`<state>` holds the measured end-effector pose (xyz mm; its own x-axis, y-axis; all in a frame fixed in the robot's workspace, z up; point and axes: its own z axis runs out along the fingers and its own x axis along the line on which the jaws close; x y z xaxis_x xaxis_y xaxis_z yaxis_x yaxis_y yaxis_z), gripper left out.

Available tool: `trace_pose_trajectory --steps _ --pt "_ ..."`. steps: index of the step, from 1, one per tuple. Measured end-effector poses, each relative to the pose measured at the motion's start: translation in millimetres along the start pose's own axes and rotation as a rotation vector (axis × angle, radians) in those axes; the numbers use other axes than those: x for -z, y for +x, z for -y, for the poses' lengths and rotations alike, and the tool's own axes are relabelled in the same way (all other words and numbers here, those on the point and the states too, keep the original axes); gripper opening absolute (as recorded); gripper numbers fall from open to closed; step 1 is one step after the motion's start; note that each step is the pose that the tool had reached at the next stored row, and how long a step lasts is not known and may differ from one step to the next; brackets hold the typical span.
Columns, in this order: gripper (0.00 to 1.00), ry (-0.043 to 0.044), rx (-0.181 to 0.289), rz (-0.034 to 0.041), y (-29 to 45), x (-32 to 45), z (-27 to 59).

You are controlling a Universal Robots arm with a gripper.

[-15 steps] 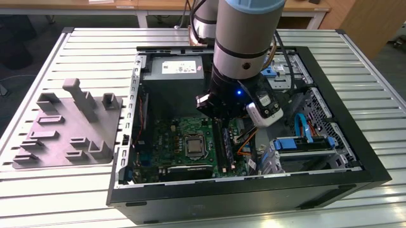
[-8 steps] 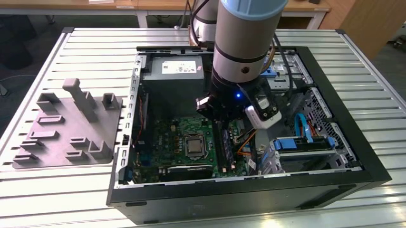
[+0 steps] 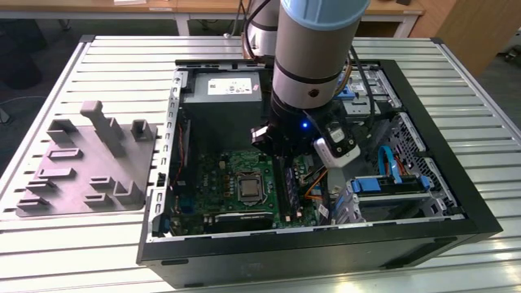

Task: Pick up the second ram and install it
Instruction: 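Insert the second ram into the second slot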

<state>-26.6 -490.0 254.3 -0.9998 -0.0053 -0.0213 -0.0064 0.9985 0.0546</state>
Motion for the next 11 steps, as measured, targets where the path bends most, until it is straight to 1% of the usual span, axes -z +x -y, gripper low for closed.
trace_pose_trajectory --steps 11 --pt "0.12 0.0 0.0 0.0 0.5 -5.2 1.3"
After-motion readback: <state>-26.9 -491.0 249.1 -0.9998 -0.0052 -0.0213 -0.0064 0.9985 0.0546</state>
